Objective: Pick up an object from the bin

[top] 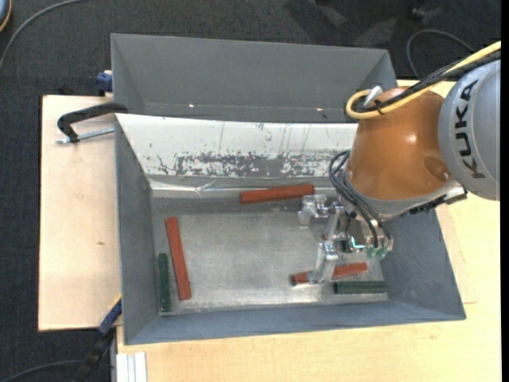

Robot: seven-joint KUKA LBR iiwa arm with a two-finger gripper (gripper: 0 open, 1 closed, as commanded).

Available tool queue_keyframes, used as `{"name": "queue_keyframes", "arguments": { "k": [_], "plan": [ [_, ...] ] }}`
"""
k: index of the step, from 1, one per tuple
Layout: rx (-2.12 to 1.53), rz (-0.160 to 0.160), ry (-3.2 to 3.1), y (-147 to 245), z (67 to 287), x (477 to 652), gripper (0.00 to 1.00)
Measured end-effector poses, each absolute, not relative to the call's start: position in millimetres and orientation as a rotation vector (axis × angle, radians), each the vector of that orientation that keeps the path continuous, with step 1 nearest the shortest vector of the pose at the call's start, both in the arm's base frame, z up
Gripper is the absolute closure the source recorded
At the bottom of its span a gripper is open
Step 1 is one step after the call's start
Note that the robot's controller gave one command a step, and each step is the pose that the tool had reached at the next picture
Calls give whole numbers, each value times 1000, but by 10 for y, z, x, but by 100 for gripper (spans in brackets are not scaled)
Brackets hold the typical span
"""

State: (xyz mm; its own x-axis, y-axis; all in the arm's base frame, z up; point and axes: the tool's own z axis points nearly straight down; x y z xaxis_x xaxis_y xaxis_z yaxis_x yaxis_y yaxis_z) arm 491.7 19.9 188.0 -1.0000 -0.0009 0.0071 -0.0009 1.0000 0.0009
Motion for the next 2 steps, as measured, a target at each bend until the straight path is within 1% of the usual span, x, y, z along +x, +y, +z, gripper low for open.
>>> {"name": "queue_keyframes", "arguments": {
  "k": [1,2],
  "plan": [
    [511,-1,-3095,-235,684,4950,0],
    [511,-1,-3100,-227,706,4964,100]
  ]
}}
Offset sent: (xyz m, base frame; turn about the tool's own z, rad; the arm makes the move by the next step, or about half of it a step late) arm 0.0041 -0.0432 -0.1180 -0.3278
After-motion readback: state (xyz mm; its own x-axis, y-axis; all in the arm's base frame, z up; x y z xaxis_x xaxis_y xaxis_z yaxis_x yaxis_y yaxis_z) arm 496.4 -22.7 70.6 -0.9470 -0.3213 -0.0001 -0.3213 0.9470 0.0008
